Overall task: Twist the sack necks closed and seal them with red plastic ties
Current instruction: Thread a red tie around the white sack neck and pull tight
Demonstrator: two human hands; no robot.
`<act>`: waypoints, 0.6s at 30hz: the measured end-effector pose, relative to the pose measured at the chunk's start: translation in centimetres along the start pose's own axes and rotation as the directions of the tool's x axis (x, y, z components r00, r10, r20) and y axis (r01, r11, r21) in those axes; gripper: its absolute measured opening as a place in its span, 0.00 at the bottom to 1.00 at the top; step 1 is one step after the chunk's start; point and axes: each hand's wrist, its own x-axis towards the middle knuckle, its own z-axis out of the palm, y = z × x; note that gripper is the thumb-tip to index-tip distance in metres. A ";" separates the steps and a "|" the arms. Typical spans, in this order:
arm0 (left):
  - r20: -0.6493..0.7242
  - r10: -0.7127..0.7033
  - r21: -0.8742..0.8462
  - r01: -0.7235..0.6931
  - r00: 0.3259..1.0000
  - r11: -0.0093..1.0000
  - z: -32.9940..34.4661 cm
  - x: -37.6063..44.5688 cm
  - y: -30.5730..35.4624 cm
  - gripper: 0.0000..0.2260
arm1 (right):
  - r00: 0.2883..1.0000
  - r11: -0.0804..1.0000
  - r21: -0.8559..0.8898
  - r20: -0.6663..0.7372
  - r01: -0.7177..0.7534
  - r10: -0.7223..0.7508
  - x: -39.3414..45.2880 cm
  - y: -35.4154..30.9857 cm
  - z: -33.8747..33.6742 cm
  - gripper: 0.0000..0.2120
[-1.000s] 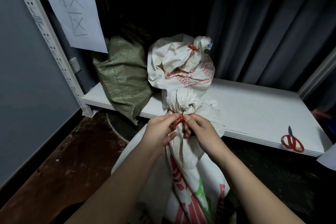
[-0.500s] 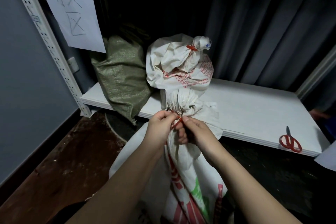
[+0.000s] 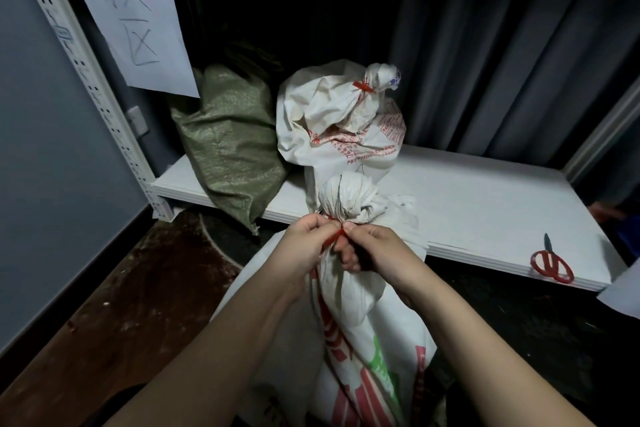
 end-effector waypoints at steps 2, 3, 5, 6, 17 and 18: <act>-0.020 -0.001 0.021 0.001 1.000 1.000 -0.4 0.4 -0.4 0.11 | 0.995 0.993 -0.101 -0.077 0.062 -0.070 0.2 0.3 0.2 0.19; -0.043 0.022 0.072 -0.019 0.999 0.997 -0.8 0.9 -0.7 0.12 | 0.985 0.976 -0.183 -0.104 0.115 -0.136 0.3 0.5 0.1 0.19; -0.124 0.095 0.208 -0.068 0.988 0.976 -1.6 2.0 -1.4 0.10 | 0.961 0.930 -0.303 -0.116 0.206 -0.251 0.6 0.9 0.1 0.18; -0.152 0.130 0.262 -0.086 0.980 0.961 -1.8 2.4 -1.7 0.10 | 0.947 0.905 -0.353 -0.122 0.237 -0.296 0.7 1.1 0.0 0.16; 0.012 0.615 0.670 -0.463 0.789 0.581 -1.9 2.3 -3.6 0.09 | 0.755 0.652 -0.703 -0.254 0.285 -0.604 0.1 1.7 -0.3 0.09; 0.019 0.619 0.632 -0.489 0.785 0.601 -1.7 2.4 -3.6 0.09 | 0.749 0.644 -0.710 -0.254 0.285 -0.612 -0.1 1.7 -0.1 0.09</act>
